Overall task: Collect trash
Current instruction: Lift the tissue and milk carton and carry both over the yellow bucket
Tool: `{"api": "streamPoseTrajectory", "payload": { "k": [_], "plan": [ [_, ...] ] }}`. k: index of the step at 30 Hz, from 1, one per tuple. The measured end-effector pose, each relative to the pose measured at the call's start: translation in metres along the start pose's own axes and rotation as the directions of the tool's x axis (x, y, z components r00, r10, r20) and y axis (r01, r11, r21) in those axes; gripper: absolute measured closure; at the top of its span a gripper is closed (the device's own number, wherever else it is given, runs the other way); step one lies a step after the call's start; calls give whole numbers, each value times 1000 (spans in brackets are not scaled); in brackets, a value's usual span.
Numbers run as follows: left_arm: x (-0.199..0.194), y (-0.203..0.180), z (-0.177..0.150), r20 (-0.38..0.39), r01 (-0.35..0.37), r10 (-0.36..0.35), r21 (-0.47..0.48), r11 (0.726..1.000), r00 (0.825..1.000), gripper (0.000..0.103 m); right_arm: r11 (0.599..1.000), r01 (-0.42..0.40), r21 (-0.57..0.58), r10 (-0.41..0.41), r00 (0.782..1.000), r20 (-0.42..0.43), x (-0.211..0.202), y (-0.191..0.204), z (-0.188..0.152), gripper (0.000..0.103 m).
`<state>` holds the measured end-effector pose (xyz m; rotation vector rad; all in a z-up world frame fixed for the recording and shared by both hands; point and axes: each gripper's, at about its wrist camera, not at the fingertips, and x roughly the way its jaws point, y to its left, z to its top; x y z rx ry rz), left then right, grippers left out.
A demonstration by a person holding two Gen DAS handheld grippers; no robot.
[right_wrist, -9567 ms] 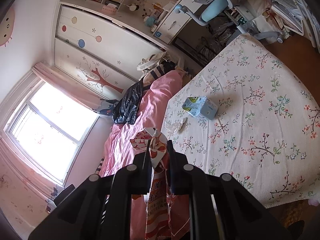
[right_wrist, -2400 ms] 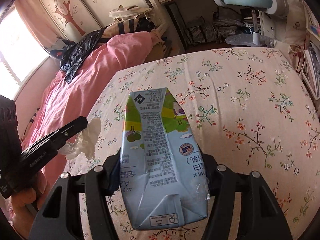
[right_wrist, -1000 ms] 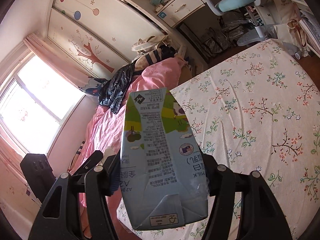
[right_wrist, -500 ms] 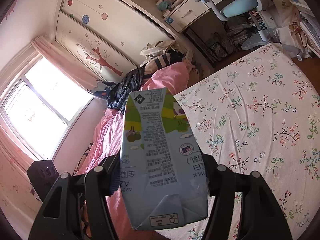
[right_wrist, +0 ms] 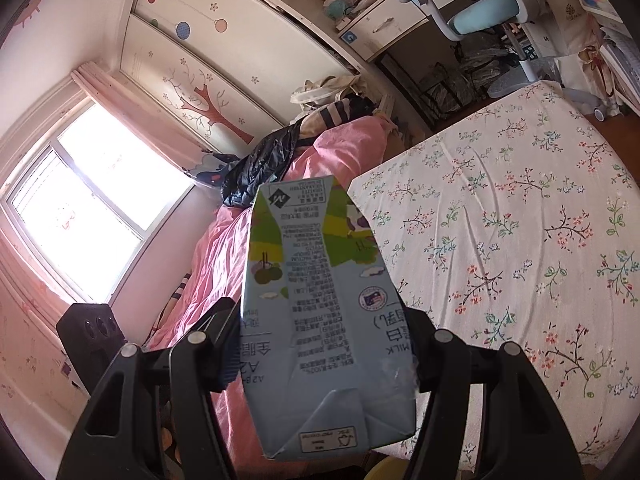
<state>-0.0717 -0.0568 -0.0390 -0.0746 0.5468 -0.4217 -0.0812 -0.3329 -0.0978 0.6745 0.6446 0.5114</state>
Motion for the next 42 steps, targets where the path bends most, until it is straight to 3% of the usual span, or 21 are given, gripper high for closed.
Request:
{"api": "streamPoseTrajectory", "payload": {
  "k": [22,42],
  "plan": [
    [-51,-22,-56,-47,16,-15,31,999,999,101,999,-3,32,5,999,-44,-18,5,-55,42],
    [-70,-28,-112,-153,20,-15,35,999,988,101,999,13,49,-8,995,-97,-31,3,-108,42]
  ]
}}
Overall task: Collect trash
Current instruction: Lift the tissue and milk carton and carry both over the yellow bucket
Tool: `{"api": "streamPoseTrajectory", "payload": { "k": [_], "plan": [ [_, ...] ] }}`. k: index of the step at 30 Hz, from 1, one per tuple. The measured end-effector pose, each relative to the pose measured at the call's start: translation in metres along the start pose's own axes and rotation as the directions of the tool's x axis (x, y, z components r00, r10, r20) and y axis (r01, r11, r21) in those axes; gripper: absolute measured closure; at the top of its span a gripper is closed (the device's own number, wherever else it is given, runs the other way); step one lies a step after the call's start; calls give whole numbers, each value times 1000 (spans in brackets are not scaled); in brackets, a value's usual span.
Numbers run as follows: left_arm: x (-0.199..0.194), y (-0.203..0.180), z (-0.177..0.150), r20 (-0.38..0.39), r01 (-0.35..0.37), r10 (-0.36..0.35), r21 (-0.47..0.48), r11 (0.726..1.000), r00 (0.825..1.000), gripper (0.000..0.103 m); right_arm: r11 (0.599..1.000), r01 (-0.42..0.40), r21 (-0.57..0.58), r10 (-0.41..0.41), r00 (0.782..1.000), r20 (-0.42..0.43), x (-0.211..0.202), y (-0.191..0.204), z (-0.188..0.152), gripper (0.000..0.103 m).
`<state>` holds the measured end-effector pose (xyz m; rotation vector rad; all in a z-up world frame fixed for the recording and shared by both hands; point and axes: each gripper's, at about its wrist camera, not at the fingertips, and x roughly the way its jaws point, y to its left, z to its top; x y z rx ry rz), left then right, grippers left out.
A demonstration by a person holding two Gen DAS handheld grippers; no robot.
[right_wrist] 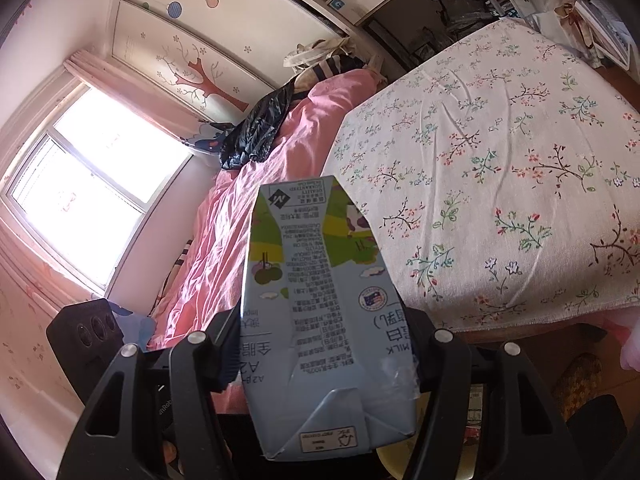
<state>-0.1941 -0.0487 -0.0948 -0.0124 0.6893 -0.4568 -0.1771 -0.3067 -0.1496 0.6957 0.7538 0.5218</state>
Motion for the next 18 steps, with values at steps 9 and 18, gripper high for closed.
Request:
{"api": "streamPoseTrajectory", "payload": {
  "k": [9,18],
  "plan": [
    [0,-6,-23,-68,-7,8,9,1000,998,101,1000,20,11,-19,999,-33,-1,-6,-17,42],
    [2,-10,-49,-173,-5,7,11,1000,985,100,999,42,17,-41,996,-76,0,-10,-37,42]
  ]
}}
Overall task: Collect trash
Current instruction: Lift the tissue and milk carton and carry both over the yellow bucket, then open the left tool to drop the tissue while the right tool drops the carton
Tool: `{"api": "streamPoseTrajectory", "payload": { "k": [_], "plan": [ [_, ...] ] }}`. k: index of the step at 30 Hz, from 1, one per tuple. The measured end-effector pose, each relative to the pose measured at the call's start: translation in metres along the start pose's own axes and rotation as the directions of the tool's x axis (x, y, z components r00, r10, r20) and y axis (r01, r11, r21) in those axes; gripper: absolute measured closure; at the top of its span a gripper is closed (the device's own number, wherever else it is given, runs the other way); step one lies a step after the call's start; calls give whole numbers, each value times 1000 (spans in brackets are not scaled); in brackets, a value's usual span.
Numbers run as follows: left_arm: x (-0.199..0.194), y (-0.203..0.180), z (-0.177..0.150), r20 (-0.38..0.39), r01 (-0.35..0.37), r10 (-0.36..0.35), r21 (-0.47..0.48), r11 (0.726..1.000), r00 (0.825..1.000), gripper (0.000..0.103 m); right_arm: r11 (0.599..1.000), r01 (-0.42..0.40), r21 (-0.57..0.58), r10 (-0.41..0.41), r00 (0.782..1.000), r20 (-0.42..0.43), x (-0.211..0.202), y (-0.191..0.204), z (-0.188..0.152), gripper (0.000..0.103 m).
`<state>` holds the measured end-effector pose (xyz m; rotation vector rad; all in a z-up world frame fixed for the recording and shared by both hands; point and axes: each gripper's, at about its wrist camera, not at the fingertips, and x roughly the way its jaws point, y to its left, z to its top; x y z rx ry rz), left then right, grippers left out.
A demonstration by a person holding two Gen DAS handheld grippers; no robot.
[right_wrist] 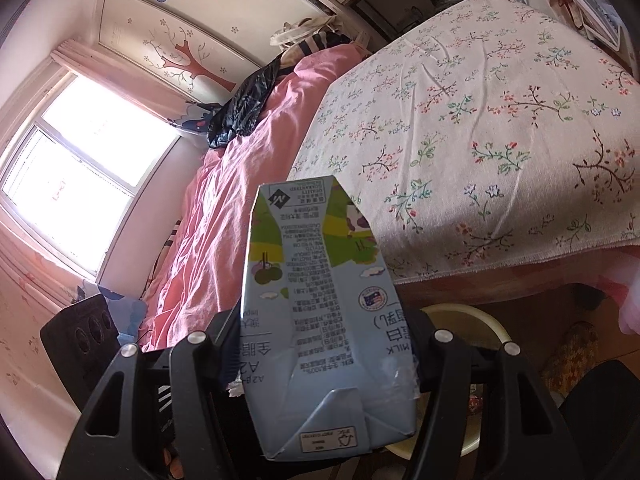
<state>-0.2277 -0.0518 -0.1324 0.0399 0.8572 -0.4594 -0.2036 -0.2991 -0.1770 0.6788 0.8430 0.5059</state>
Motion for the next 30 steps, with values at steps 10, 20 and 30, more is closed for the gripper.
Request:
{"api": "streamPoseTrajectory", "payload": {
  "k": [10,20,30],
  "plan": [
    [-8,4,-11,0,-25,25,-51,998,1000,59,999,53,0,-53,997,-55,11,-5,-21,42],
    [-29,15,-3,138,-112,127,-114,987,982,40,995,94,-38,-97,991,-94,20,-4,-30,42],
    [-38,20,0,172,-137,162,-146,980,972,33,992,114,-50,-119,988,-103,27,-1,-31,42]
  ]
}}
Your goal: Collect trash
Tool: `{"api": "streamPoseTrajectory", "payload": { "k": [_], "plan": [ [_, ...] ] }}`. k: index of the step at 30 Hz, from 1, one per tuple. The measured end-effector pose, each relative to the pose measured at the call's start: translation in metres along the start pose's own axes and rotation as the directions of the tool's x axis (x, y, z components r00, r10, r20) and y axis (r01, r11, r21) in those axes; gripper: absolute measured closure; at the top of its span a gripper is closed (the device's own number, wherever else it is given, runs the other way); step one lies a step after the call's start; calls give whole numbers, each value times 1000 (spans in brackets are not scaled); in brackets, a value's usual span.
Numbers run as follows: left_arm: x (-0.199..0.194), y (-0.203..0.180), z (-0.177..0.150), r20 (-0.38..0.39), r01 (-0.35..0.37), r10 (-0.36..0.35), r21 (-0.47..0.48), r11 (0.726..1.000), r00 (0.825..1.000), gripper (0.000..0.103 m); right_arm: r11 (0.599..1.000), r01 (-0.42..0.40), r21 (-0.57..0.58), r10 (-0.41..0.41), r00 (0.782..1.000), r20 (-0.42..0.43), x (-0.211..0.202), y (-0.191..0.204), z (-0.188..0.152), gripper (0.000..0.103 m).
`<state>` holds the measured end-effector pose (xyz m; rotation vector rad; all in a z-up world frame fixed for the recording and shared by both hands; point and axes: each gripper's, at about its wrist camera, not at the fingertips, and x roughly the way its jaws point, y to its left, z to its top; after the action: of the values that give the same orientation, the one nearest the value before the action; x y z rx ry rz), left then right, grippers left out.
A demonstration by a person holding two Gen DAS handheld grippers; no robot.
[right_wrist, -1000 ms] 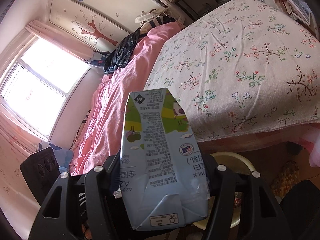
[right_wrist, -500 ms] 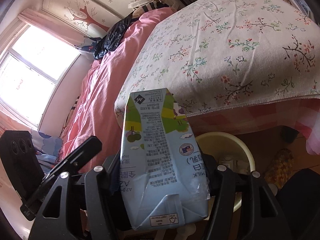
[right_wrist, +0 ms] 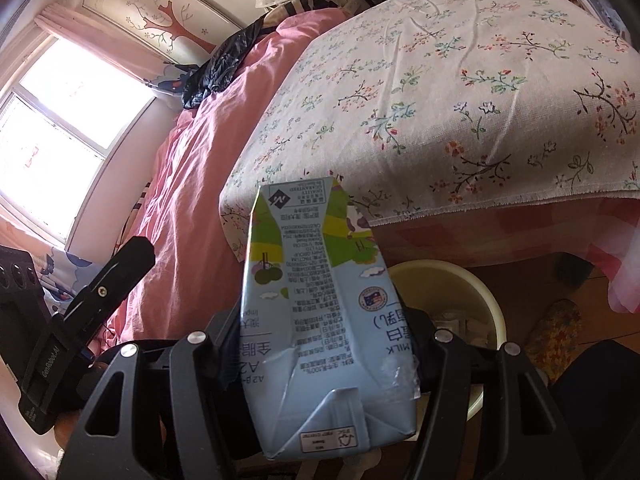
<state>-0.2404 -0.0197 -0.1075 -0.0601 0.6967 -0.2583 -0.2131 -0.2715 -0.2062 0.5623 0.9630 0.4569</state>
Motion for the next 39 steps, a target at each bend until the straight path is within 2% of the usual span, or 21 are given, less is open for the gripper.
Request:
{"api": "streamPoseTrajectory", "payload": {
  "k": [21,23,25,31,34,37,39],
  "plan": [
    [-3,-2,-2,21,-24,24,7,1000,1000,31,999,22,-38,-22,1000,7,6,10,-2,42],
    [-3,-2,-2,22,-24,24,8,1000,999,31,999,33,-40,-33,999,3,8,10,-2,41],
    [-3,-1,-2,23,-25,25,8,1000,999,31,998,50,-35,-50,999,-1,10,9,-2,34],
    [-4,-3,-1,31,-26,26,2,1000,999,31,997,78,-23,-77,997,30,4,5,1,34],
    [-5,-5,1,40,-23,23,3,1000,999,30,990,130,-49,-126,989,82,-5,10,4,34],
    [-6,-9,10,67,-19,18,15,1000,998,30,969,225,-106,-205,963,176,-23,24,10,26],
    [-9,-12,21,105,-18,16,24,1000,994,25,951,277,-141,-236,939,250,-36,34,18,22]
  ]
}}
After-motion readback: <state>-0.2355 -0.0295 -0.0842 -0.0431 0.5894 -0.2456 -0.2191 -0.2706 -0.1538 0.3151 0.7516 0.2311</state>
